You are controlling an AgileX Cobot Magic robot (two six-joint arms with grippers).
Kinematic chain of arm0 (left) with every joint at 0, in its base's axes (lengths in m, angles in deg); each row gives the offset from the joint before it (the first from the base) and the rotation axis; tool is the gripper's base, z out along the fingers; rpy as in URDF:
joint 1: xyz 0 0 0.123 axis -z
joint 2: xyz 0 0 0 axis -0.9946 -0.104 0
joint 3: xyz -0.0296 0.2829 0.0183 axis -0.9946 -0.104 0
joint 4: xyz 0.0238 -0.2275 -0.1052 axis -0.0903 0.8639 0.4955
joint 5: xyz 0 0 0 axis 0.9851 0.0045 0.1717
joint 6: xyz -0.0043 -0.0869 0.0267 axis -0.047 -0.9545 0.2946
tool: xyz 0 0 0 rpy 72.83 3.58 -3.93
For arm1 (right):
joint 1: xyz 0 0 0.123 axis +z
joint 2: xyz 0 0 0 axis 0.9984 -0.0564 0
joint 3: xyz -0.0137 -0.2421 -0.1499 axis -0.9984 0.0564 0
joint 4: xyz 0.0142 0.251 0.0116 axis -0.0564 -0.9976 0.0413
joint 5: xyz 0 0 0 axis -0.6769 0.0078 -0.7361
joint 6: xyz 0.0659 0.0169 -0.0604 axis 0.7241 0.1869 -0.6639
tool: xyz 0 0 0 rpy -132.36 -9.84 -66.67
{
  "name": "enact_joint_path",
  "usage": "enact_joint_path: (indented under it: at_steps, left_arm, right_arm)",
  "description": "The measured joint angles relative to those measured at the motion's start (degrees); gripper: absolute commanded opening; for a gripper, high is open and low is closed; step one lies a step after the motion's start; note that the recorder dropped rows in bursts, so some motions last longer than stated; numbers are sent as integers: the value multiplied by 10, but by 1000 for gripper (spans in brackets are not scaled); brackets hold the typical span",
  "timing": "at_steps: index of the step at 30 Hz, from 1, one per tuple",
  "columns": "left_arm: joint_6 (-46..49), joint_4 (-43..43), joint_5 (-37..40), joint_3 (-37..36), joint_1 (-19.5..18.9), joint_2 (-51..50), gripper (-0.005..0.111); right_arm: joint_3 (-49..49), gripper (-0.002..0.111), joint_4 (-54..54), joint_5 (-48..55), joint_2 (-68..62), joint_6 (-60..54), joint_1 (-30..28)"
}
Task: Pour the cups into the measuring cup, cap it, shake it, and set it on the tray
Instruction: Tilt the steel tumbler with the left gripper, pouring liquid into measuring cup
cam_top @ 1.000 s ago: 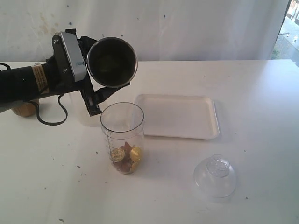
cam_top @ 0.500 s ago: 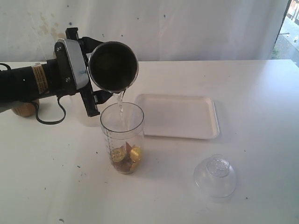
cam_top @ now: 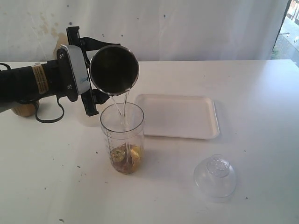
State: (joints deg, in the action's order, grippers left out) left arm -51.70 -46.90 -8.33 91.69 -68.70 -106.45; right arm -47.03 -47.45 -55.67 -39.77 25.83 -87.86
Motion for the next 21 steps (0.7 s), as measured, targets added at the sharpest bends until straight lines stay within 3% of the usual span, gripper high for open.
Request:
enact_joint_path:
  at_steps: [21]
  left_arm:
    - [101, 33, -4, 1, 0, 0, 0]
  right_arm:
    - [0, 0, 0, 0, 0, 0, 0]
